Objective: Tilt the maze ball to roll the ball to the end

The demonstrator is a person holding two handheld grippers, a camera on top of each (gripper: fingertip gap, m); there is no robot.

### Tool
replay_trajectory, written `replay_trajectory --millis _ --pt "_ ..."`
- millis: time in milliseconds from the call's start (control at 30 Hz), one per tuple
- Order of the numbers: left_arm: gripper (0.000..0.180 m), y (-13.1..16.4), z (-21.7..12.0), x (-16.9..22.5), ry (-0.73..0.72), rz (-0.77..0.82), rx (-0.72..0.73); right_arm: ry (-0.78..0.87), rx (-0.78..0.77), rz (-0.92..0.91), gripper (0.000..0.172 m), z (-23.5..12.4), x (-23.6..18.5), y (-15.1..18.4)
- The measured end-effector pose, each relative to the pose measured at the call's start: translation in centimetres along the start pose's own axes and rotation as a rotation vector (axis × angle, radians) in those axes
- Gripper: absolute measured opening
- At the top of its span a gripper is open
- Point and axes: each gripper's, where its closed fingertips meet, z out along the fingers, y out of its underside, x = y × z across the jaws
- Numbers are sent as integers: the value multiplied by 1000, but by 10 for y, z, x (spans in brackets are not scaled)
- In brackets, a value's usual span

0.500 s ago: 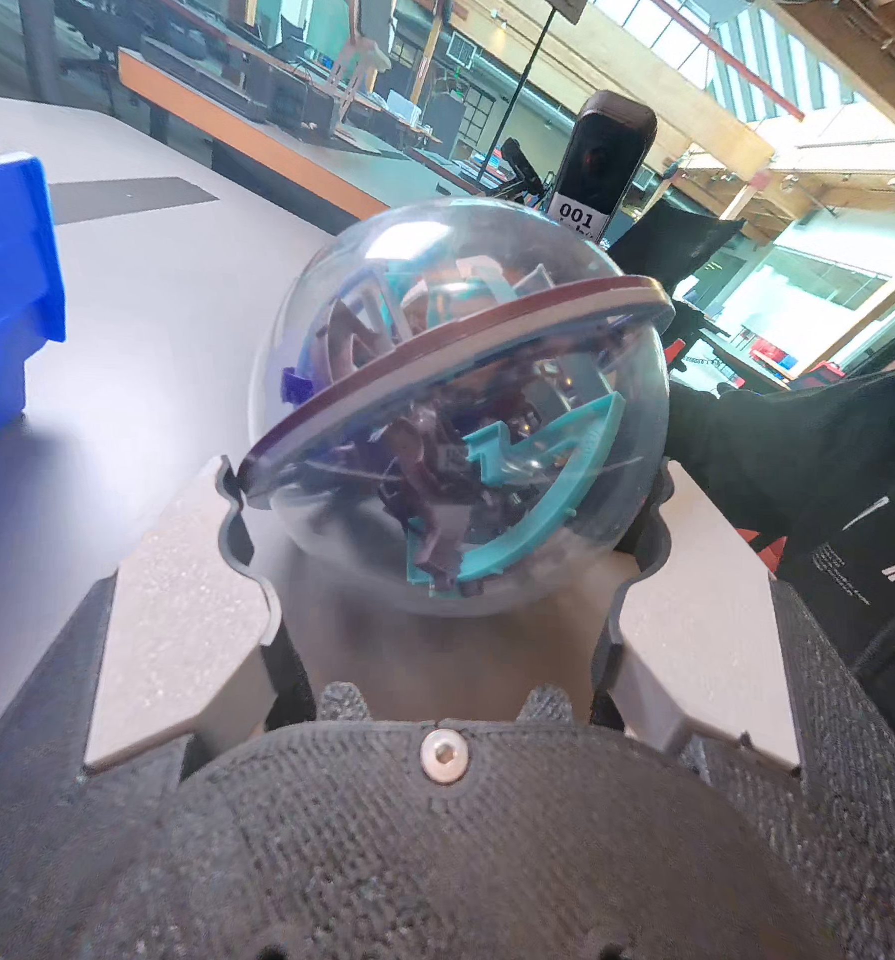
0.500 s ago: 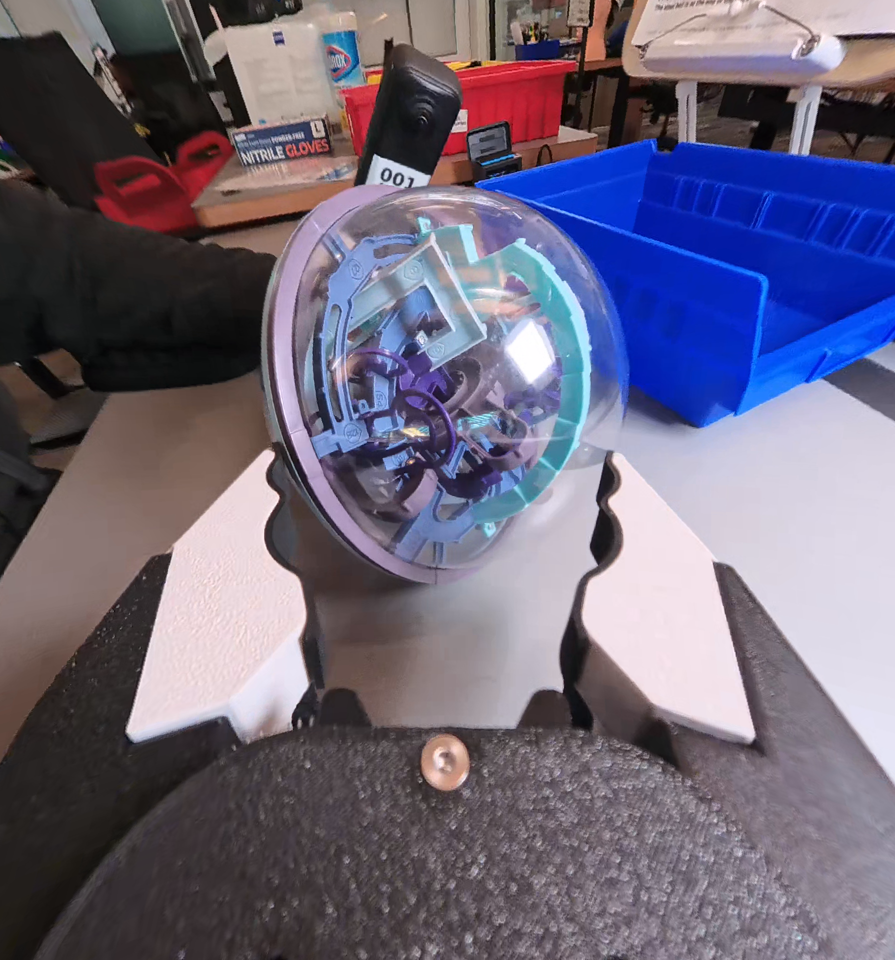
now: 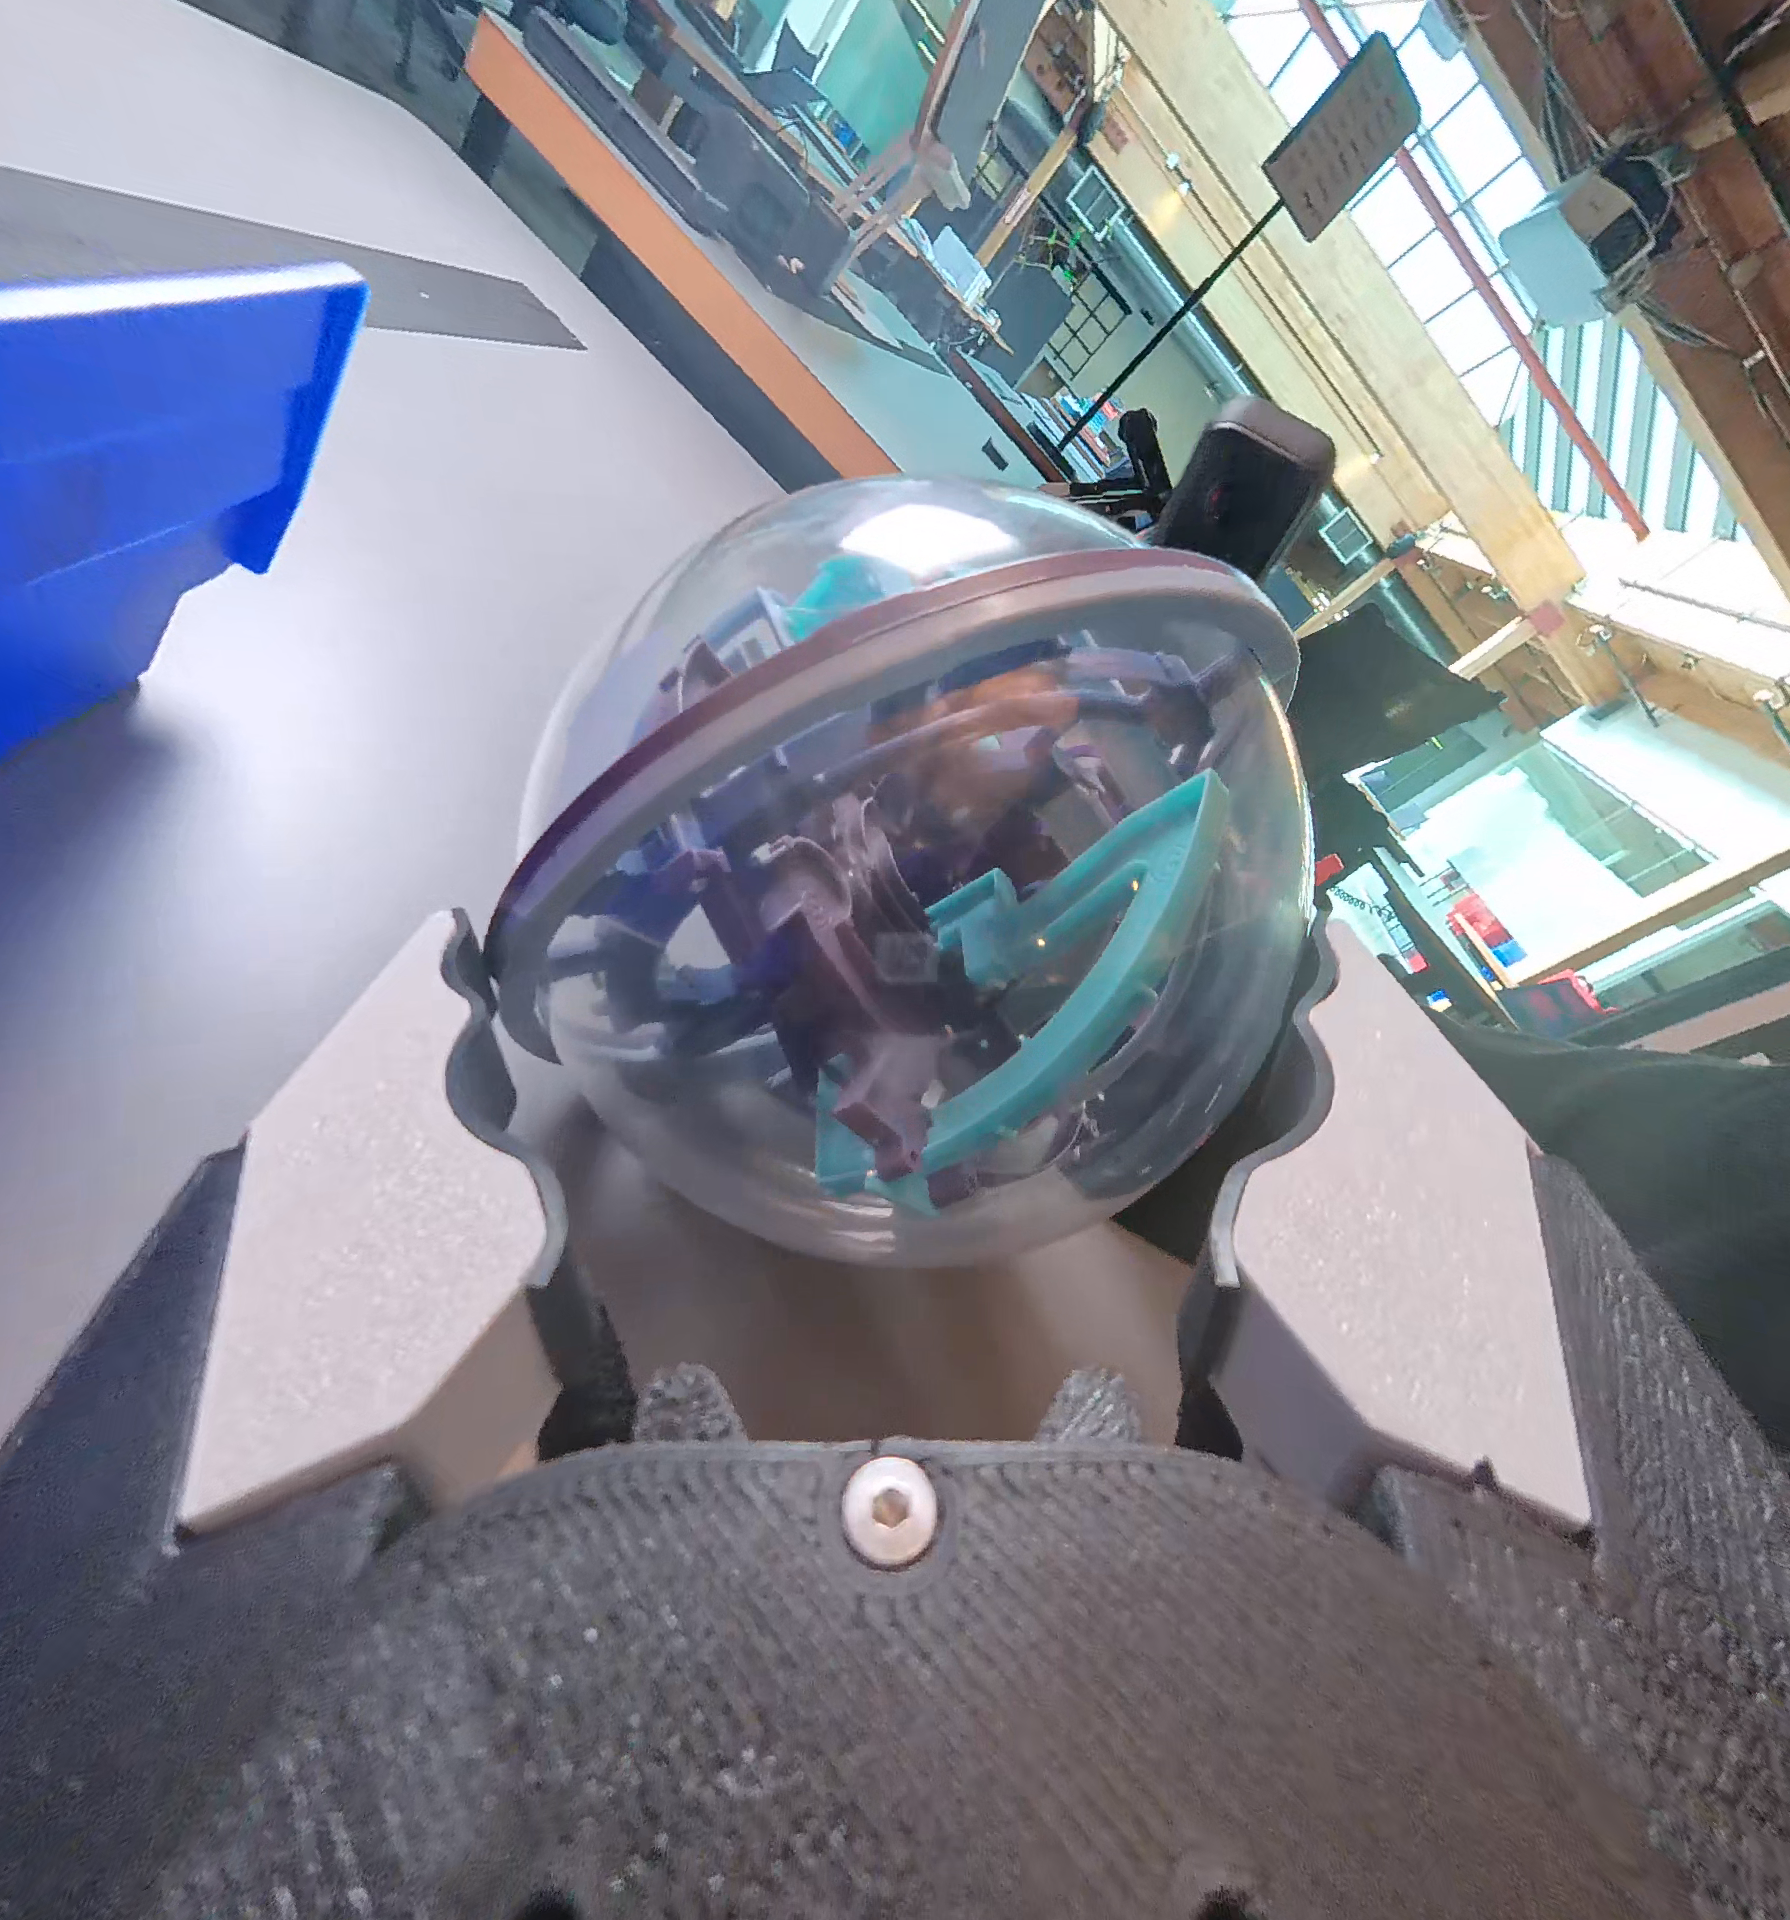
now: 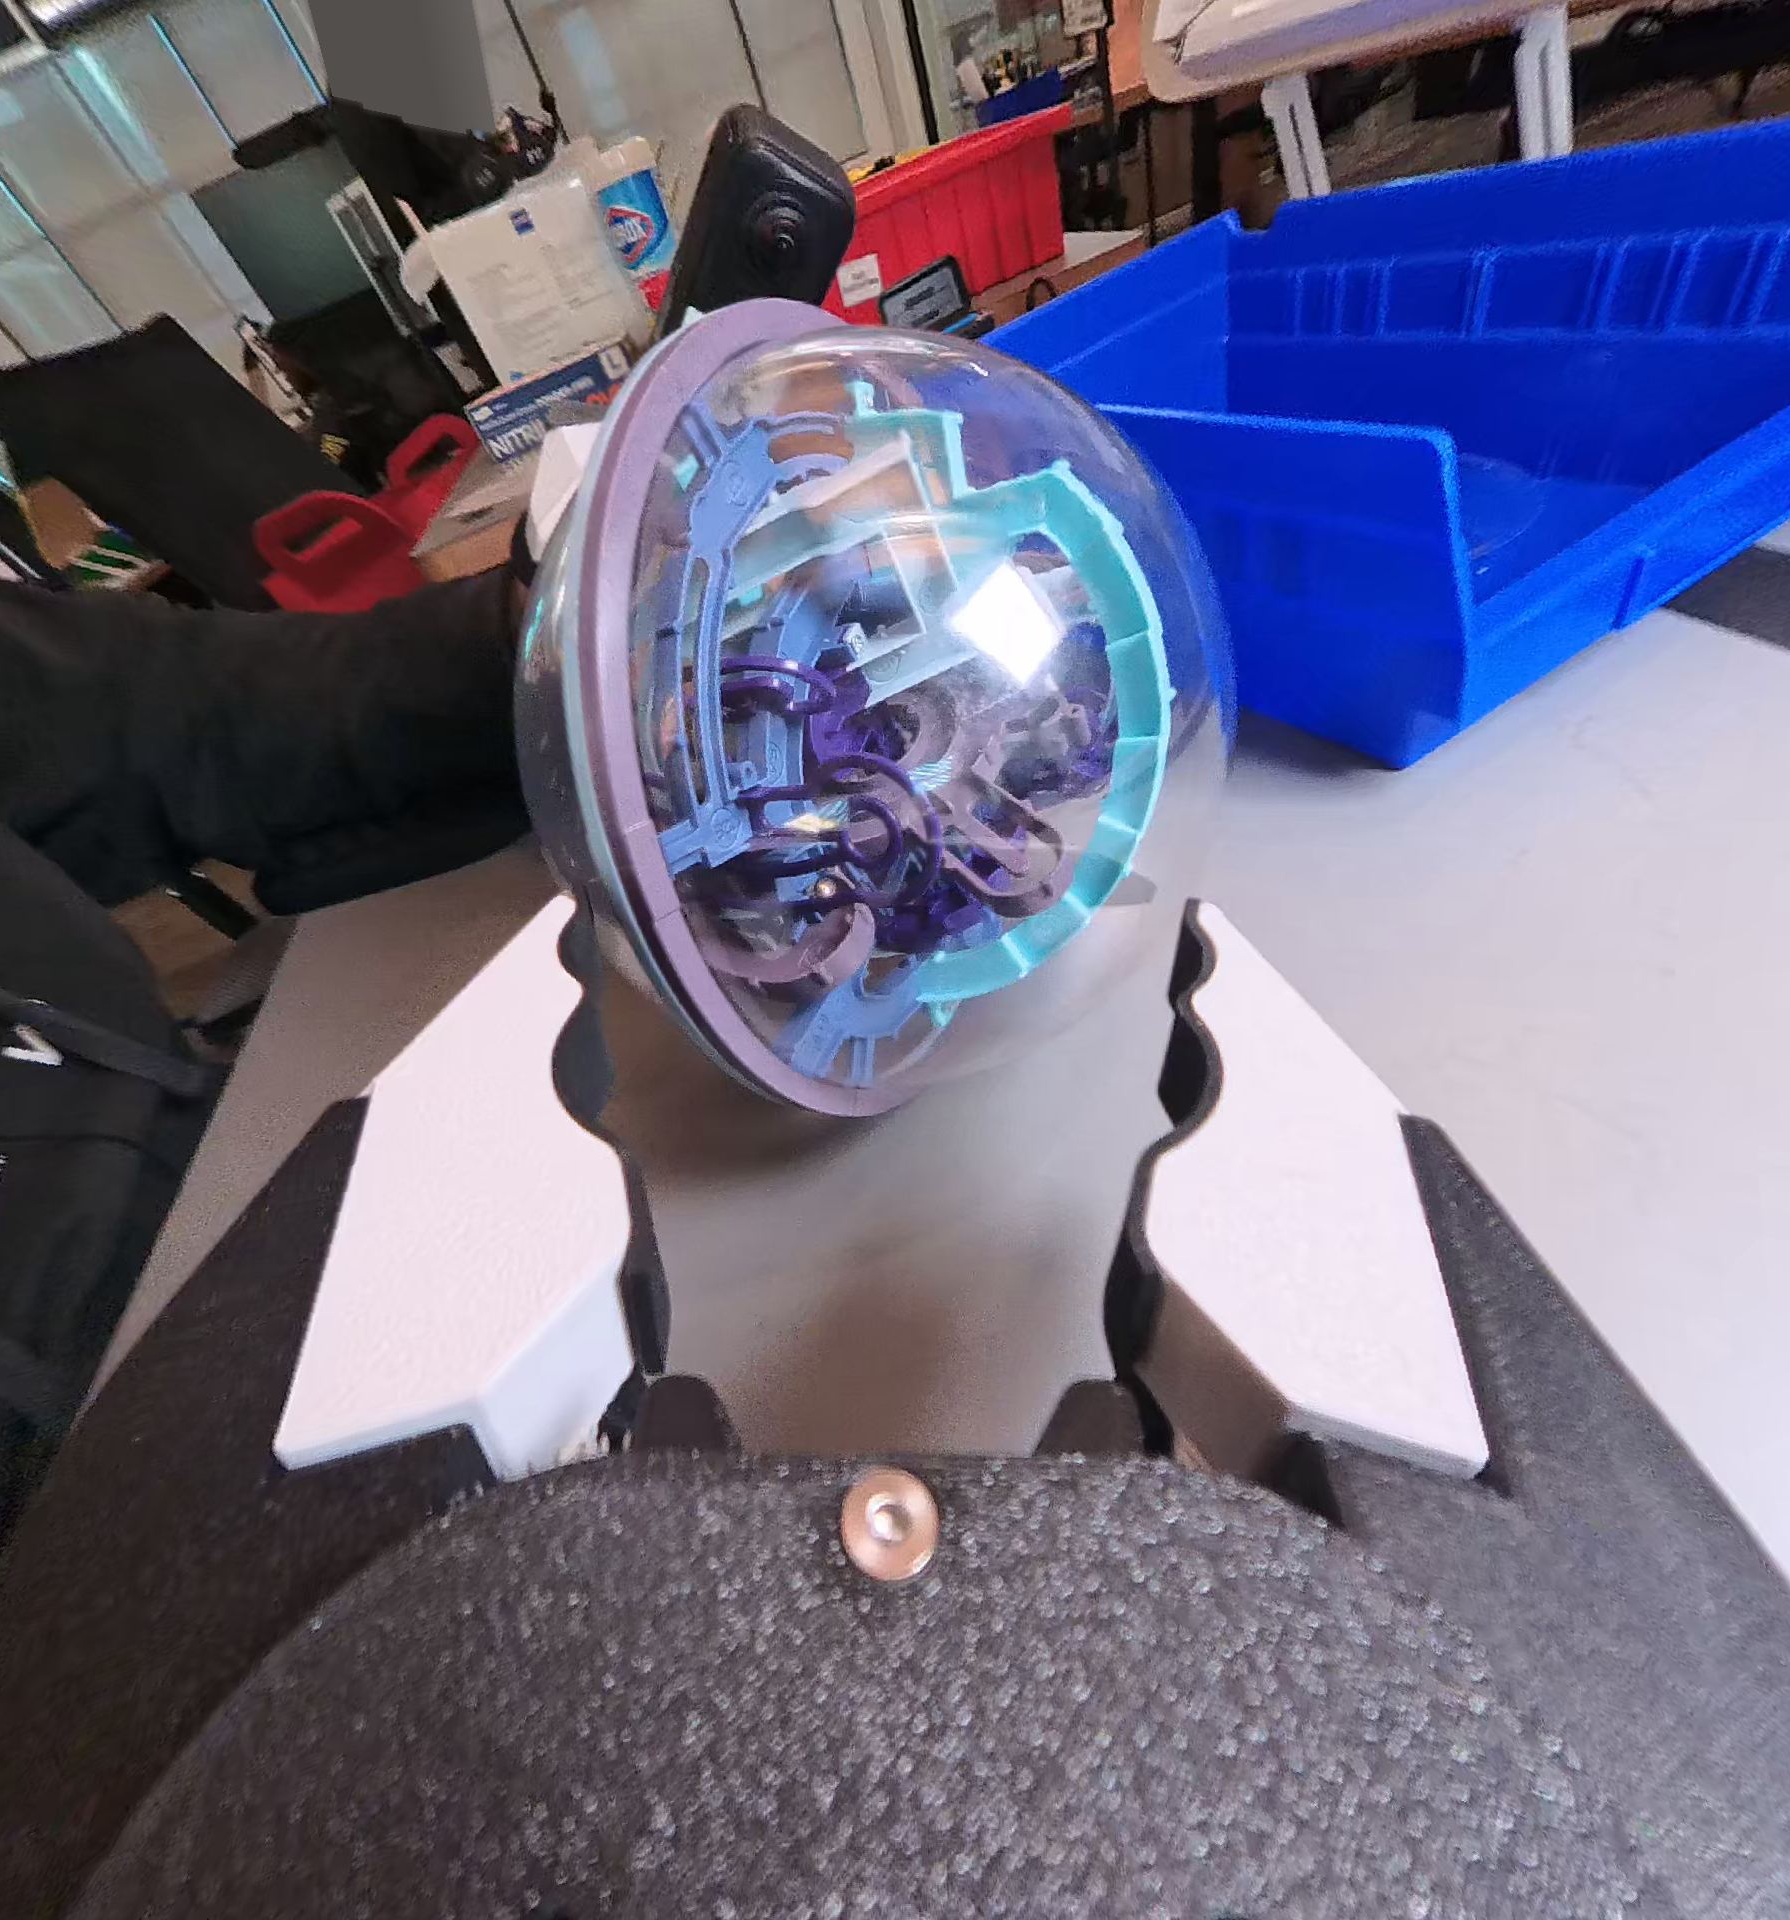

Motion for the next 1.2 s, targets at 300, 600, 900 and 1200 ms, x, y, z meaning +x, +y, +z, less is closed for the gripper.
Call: replay_trajectory --millis 300,600,900,1200 --pt "146 -6 4 0 -77 -7 4 27 -9 -89 101 -3 1 3" --pt "145 -8 1 4 -123 82 21 14 -33 -110 103 2 -2 12" --pt "144 -4 -4 7 -78 133 60 16 -37 -168 102 3 -6 11" --pt "144 14 -13 10 -36 205 24 -14 -36 -200 99 4 -14 11"
